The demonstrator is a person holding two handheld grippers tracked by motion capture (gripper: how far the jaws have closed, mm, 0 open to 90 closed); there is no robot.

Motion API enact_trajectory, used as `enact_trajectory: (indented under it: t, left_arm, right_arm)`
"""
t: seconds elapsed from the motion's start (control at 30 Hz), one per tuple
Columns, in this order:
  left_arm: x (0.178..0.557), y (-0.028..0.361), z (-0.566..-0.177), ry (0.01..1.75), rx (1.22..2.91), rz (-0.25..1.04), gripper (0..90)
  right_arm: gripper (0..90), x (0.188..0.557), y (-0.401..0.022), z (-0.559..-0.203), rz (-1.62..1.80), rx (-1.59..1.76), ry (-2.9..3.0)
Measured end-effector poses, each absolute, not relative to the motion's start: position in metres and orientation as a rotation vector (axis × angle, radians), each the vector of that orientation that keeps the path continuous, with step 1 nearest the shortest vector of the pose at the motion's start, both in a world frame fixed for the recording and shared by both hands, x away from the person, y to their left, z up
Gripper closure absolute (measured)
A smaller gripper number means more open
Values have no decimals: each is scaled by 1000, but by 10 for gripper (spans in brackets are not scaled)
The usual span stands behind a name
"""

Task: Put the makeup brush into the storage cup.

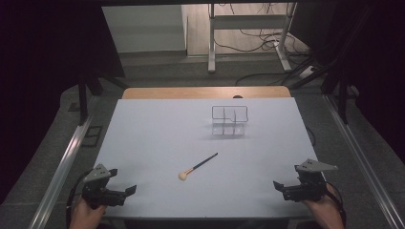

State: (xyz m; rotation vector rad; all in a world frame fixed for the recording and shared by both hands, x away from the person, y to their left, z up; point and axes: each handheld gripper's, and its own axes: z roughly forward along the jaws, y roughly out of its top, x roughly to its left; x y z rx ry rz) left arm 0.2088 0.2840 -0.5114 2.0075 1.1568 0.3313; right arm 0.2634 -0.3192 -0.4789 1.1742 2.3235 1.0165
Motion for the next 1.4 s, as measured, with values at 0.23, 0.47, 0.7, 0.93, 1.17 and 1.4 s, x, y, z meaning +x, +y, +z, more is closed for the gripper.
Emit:
enact_trajectory:
  t: [0.23,0.47,0.7,0.93,1.17,1.4]
  left_arm:
    - [210,284,-512,1177,2012,318,0]
    - [210,282,-511,1182,2028,327,0]
    - [212,280,-512,1205,2055,320,0]
    - [213,278,-509,1210,2060,332,0]
    - [218,268,-505,1194,2079,339,0]
    - [224,258,-504,1168,2107,336,0]
  right_arm:
    - [0,264,-319,-480,1007,1188,2324]
    - [0,265,-319,-480,1007,1182,2325]
    - [0,265,-318,-481,1008,1179,2323]
    - [0,265,-316,-482,1002,1164,2333]
    - [0,266,-316,-482,993,1158,2326]
    - [0,266,-315,-482,984,1154,2324]
